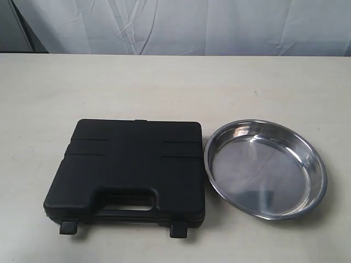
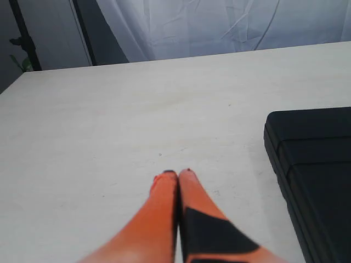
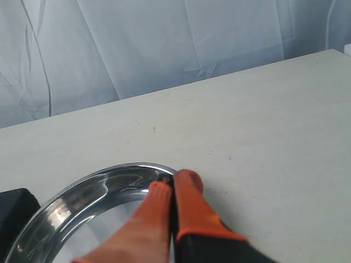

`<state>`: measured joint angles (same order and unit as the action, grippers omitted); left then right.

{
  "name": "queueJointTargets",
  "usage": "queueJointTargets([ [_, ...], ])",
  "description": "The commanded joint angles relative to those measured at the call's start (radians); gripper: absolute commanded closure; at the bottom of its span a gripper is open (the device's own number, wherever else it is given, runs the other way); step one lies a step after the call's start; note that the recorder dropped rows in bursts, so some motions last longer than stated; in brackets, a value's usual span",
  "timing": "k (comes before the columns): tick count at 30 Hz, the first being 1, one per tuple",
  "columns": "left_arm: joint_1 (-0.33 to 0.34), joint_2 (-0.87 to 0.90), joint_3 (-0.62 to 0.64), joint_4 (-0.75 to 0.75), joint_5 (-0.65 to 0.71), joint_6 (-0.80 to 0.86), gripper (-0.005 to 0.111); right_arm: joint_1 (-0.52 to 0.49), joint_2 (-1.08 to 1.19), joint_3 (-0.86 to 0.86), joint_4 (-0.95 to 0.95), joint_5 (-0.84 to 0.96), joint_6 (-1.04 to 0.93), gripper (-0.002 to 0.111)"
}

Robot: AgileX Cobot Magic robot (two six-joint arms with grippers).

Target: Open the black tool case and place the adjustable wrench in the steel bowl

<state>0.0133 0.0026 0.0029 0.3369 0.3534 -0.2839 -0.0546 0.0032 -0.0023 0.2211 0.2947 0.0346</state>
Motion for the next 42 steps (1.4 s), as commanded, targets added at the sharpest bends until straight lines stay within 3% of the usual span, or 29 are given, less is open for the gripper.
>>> queueJointTargets([
  [1, 0.004, -0.003, -0.003, -0.003, -0.006, -0.001, 0.107, -0.005, -0.003, 0.002, -0.003, -0.017, -0.007, 0.109],
  [17, 0.004, -0.003, -0.003, -0.003, -0.006, -0.001, 0.107, -0.005, -0.003, 0.002, 0.012, -0.119, -0.007, 0.109],
  [18, 0.004, -0.003, -0.003, -0.003, -0.006, -0.001, 0.107, -0.005, -0.003, 0.002, 0.038, -0.122, -0.007, 0.109],
  [21, 0.004, -0.003, -0.003, -0.003, -0.006, -0.001, 0.107, -0.005, -0.003, 0.002, 0.418, -0.161, 0.008, 0.109],
  [23, 0.004, -0.003, -0.003, -0.003, -0.006, -0.001, 0.107, -0.005, -0.003, 0.002, 0.567, -0.128, 0.004, 0.109],
  [26, 0.004, -0.003, -0.003, -0.003, -0.006, -0.001, 0.107, -0.005, -0.003, -0.002, 0.581, -0.015, -0.023, 0.109],
  [32, 0.004, -0.003, -0.003, -0.003, -0.006, -0.001, 0.107, -0.005, 0.126, -0.238, 0.563, 0.178, -0.285, 0.109],
  [37, 0.004, -0.003, -0.003, -0.003, -0.006, -0.001, 0.107, -0.005, 0.456, -0.499, 0.544, 0.264, -0.576, 0.109],
  [42, 0.004, -0.003, -0.003, -0.003, -0.006, -0.001, 0.107, 0.002, 0.874, -0.8, 0.541, 0.507, -0.78, 0.109],
])
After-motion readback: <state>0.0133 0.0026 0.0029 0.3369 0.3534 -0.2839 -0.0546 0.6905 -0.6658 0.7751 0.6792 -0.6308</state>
